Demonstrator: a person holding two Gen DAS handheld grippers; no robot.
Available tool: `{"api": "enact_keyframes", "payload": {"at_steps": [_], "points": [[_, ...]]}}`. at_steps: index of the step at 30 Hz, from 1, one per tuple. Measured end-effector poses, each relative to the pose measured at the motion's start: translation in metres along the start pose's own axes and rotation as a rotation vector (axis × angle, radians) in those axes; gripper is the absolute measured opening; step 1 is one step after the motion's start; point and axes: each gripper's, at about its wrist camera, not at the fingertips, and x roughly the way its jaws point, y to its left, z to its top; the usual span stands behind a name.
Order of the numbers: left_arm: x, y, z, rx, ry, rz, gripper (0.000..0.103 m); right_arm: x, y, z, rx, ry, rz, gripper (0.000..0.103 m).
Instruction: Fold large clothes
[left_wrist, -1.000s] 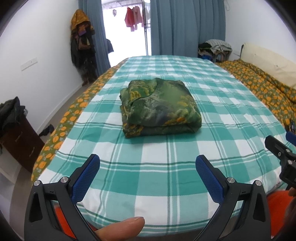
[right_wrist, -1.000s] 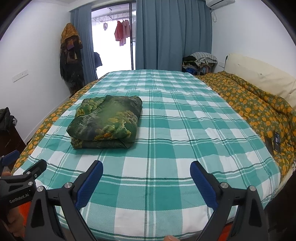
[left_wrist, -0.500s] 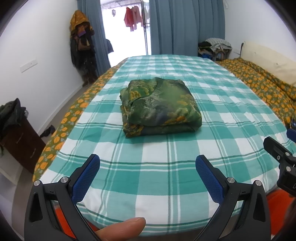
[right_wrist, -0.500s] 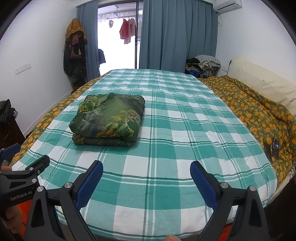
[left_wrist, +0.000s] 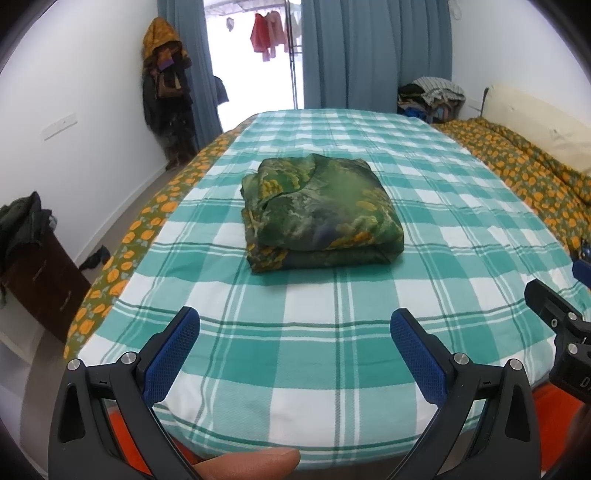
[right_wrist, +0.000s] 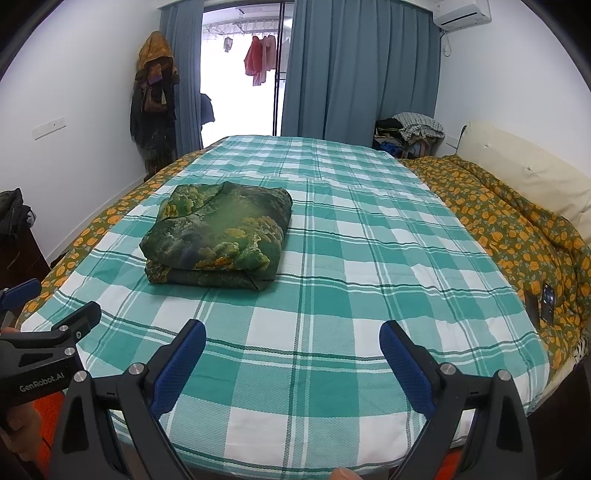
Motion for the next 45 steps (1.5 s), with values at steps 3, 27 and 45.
{"api": "enact_keyframes", "payload": {"at_steps": [3, 27, 45], "points": [[0.0002, 0.0007, 0.0003, -0.001, 0.000, 0.001, 0.103, -0.0003, 0.0008, 0.0000, -0.002, 0.000, 0.001, 0.097], [0.0003, -0.0001, 0.0014, -0.003, -0.001, -0.003, 0.102, -0.0008, 0.0031, 0.0029, -0.017, 0.001, 0.011, 0.097], [0.0000, -0.0011, 0.0012, -0.004, -0.002, -0.002, 0.102, -0.0003, 0.0035, 0.0026, -0.021, 0.003, 0.014, 0.097]]}}
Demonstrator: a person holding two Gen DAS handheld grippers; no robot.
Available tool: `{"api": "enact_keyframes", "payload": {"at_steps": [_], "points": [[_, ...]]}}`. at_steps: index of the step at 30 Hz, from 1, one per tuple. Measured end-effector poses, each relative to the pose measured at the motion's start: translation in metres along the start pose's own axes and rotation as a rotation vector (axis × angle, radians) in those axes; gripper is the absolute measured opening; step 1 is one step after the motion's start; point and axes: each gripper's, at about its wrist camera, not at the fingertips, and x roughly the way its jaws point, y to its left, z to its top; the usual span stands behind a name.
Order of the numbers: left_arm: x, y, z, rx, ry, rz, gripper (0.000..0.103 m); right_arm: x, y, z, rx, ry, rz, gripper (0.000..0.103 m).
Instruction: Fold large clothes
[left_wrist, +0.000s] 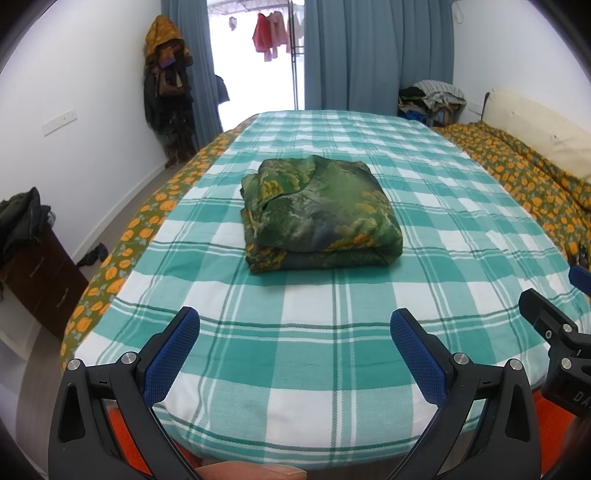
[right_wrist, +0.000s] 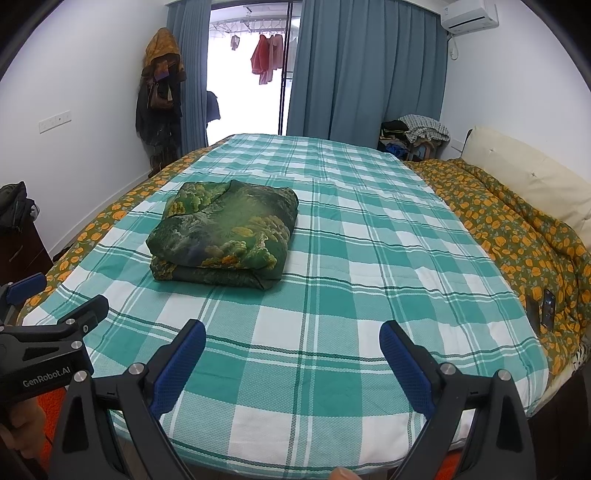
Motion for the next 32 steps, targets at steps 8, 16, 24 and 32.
{"api": "enact_keyframes", "payload": {"at_steps": [8, 16, 24, 32], "points": [[-0.0002, 0.0001, -0.0002, -0.003, -0.001, 0.001, 0.102, -0.0003, 0.0004, -0.0003, 0.000, 0.000, 0.000, 0.097], [-0.0002, 0.0005, -0.0001, -0.002, -0.001, -0.001, 0.103, -0.0007, 0.0008, -0.0004, -0.001, 0.000, 0.001, 0.097], [0.0000, 0.0007, -0.0004, -0.004, 0.000, -0.001, 0.102, -0.0002, 0.0005, -0.0005, -0.001, 0.002, 0.001, 0.097], [-0.0077, -0.0031, 0.0014, -0.023, -0.030, -0.004, 0.103, -0.0005, -0.0004, -0.0008, -0.001, 0.002, 0.002, 0.097]]}}
